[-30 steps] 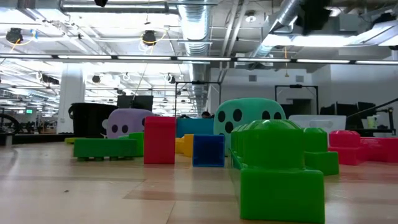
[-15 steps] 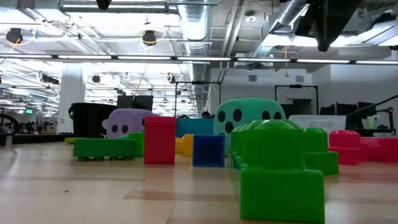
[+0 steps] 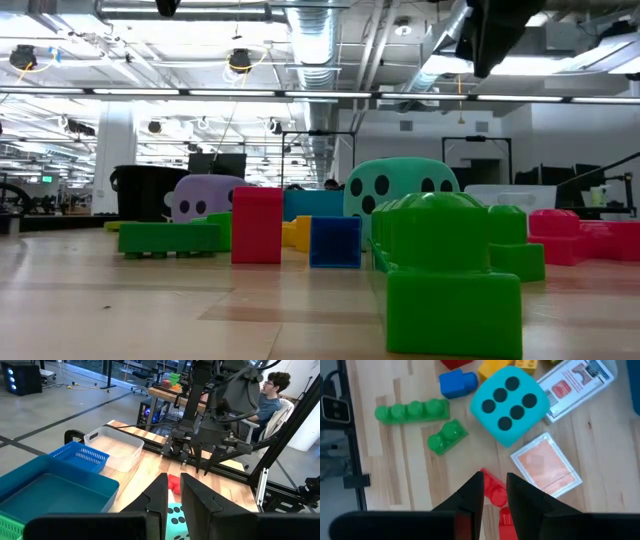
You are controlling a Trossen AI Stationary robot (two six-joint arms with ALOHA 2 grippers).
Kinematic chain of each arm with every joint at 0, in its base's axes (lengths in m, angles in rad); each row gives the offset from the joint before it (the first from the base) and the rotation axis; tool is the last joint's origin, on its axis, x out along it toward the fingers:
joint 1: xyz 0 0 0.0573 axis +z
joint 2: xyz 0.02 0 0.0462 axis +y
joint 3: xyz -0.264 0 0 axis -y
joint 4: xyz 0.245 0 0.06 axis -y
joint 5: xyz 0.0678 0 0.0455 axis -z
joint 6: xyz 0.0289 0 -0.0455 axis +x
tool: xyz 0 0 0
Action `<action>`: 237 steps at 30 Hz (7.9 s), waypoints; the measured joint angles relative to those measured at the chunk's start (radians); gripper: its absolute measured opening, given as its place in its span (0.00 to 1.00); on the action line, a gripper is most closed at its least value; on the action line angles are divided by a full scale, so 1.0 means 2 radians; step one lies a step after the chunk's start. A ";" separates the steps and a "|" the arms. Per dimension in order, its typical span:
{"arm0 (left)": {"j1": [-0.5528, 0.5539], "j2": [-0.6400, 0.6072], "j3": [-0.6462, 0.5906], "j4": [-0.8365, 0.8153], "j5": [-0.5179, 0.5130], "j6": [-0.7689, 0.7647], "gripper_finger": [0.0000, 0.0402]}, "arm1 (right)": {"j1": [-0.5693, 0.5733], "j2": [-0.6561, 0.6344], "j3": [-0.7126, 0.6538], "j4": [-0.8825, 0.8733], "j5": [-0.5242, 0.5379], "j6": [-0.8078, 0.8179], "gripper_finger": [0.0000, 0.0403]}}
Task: Pick & Place Toys
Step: Put the large red game piece into the transparent bin
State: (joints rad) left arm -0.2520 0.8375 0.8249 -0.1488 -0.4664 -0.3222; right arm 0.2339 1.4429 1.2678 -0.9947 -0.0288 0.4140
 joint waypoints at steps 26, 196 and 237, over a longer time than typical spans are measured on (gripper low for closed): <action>0.000 0.000 0.000 0.000 0.001 -0.013 0.11 | -0.044 -0.004 -0.040 -0.112 0.066 0.418 0.30; 0.001 0.002 -0.001 0.090 -0.033 -0.017 0.11 | -0.040 -0.045 0.068 -0.122 0.488 0.341 0.67; 0.054 0.064 0.000 0.118 -0.102 -0.137 0.11 | -0.165 -0.331 -0.172 0.048 0.362 0.060 0.67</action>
State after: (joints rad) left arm -0.1437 0.9646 0.8245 0.0873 -0.6698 -0.5954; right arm -0.0957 0.7817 0.9240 -0.8990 0.6952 0.5349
